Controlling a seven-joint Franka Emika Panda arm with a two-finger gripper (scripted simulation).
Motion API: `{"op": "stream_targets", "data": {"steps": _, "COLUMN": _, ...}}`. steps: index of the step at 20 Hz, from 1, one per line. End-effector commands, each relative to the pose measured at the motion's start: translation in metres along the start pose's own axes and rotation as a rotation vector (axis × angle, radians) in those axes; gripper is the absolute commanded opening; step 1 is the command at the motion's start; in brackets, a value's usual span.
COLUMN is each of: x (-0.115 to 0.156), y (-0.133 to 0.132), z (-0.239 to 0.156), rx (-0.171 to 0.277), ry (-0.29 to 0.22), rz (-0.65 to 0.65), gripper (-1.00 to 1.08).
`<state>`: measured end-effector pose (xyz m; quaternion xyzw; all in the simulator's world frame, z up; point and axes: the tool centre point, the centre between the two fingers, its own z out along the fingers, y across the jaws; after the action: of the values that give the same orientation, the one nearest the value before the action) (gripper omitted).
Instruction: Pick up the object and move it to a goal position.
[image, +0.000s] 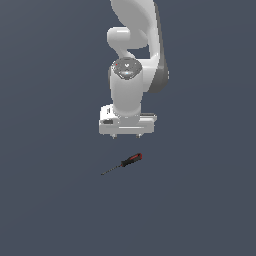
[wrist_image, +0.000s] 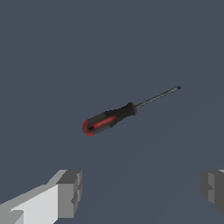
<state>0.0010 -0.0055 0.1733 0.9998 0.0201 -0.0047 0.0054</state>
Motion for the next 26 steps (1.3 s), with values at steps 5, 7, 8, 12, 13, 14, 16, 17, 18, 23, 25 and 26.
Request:
{"op": "stream_targets", "data": {"steps": 5, "x": 0.004, "y": -0.001, "z": -0.006, "rx": -0.006, "ry": 0.01, "rz": 0.004, "gripper": 1.0}}
{"op": "stream_targets", "data": {"steps": 7, "x": 0.008, "y": -0.002, "z": -0.012, "rx": -0.012, "ry": 0.022, "rz": 0.008, "gripper": 1.0}}
{"op": "stream_targets", "data": {"steps": 8, "x": 0.009, "y": -0.002, "z": -0.015, "rx": -0.015, "ry": 0.026, "rz": 0.009, "gripper": 1.0}}
{"op": "stream_targets", "data": {"steps": 12, "x": 0.011, "y": -0.003, "z": -0.019, "rx": -0.019, "ry": 0.033, "rz": 0.007, "gripper": 1.0}}
{"op": "stream_targets", "data": {"steps": 13, "x": 0.011, "y": -0.003, "z": -0.018, "rx": -0.018, "ry": 0.033, "rz": 0.007, "gripper": 1.0}}
{"op": "stream_targets", "data": {"steps": 14, "x": 0.011, "y": -0.002, "z": -0.018, "rx": -0.018, "ry": 0.032, "rz": 0.01, "gripper": 1.0}}
{"op": "stream_targets", "data": {"steps": 16, "x": 0.012, "y": -0.002, "z": -0.017, "rx": -0.017, "ry": 0.032, "rz": 0.018, "gripper": 1.0}}
{"op": "stream_targets", "data": {"steps": 17, "x": 0.012, "y": -0.002, "z": -0.016, "rx": -0.016, "ry": 0.031, "rz": 0.025, "gripper": 1.0}}
{"op": "stream_targets", "data": {"steps": 18, "x": 0.012, "y": -0.002, "z": -0.015, "rx": -0.016, "ry": 0.031, "rz": 0.033, "gripper": 1.0}}
{"op": "stream_targets", "data": {"steps": 23, "x": 0.016, "y": -0.001, "z": -0.009, "rx": -0.01, "ry": 0.03, "rz": 0.096, "gripper": 1.0}}
{"op": "stream_targets", "data": {"steps": 25, "x": 0.017, "y": 0.0, "z": -0.005, "rx": -0.007, "ry": 0.029, "rz": 0.132, "gripper": 1.0}}
{"op": "stream_targets", "data": {"steps": 26, "x": 0.018, "y": 0.0, "z": -0.003, "rx": -0.006, "ry": 0.028, "rz": 0.152, "gripper": 1.0}}
